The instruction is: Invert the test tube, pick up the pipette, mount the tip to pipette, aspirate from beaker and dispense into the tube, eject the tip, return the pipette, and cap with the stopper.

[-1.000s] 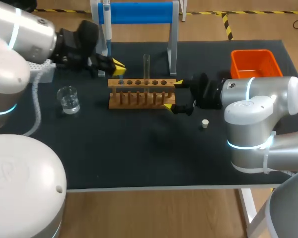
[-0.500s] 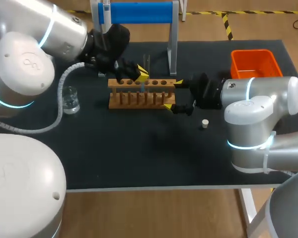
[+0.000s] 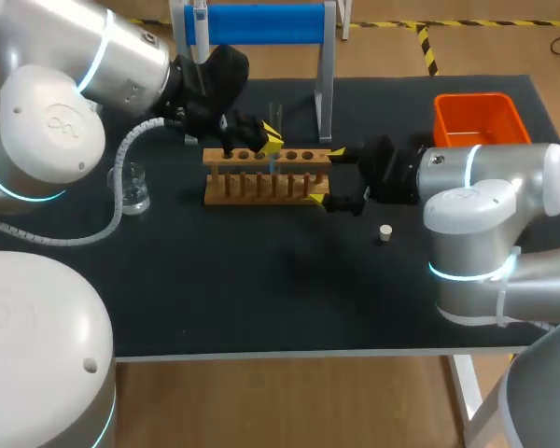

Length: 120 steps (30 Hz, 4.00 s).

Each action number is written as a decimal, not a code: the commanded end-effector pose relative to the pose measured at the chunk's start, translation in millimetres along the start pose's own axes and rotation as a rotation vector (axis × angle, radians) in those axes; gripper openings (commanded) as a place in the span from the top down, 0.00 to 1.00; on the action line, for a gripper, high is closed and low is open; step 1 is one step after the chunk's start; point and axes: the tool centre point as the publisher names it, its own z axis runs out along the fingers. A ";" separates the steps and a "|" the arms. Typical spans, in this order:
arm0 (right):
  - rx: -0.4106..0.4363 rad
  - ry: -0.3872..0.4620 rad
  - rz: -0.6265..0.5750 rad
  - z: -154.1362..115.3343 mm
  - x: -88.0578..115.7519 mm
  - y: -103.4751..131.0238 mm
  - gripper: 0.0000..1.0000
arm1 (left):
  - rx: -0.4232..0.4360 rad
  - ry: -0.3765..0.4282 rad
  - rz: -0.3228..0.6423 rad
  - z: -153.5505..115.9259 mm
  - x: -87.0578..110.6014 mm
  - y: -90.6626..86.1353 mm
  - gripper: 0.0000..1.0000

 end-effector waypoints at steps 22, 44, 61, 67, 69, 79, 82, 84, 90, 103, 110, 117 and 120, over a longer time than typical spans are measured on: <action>-0.395 0.283 -0.004 -153.4 58.6 31.7 0.00 | -0.003 0.002 -0.001 -0.9 0.1 -0.1 1.00; -0.415 0.448 0.090 -135.6 88.7 80.9 0.00 | -0.003 0.002 -0.001 -0.9 0.1 -0.1 1.00; -0.465 0.462 0.101 -95.8 97.0 115.7 0.00 | -0.003 0.002 -0.001 -0.9 0.1 -0.1 1.00; -0.457 0.469 0.113 -79.0 96.3 125.6 0.00 | -0.003 0.002 -0.001 -0.9 0.1 -0.1 1.00; -0.457 0.477 0.120 -74.1 95.5 129.0 0.00 | -0.003 0.002 -0.001 -0.9 0.1 -0.1 1.00; -0.454 0.495 0.120 -54.3 91.7 145.8 0.13 | -0.003 0.002 -0.001 -0.9 0.1 -0.1 1.00; -0.458 0.500 0.118 -49.8 92.0 149.8 0.15 | -0.003 0.002 -0.001 -0.9 0.1 -0.1 1.00; -0.460 0.503 0.116 -46.7 92.5 152.2 0.22 | -0.003 0.002 -0.001 -0.9 0.1 -0.1 1.00; -0.466 0.507 0.105 -35.1 93.5 160.7 0.29 | -0.003 0.002 -0.001 -0.9 0.1 -0.1 1.00; -0.486 0.519 0.099 -25.8 100.8 173.9 0.42 | -0.003 0.002 -0.001 -0.9 0.1 -0.1 1.00; -0.489 0.522 0.094 -24.6 105.4 176.0 0.49 | -0.003 0.002 -0.001 -0.9 0.1 -0.1 1.00; -0.488 0.529 0.089 -24.6 109.2 176.9 0.53 | -0.003 0.002 -0.001 -0.9 0.1 -0.1 1.00; -0.490 0.531 0.087 -25.2 110.4 177.7 0.54 | -0.003 0.002 -0.001 -0.9 0.1 -0.1 1.00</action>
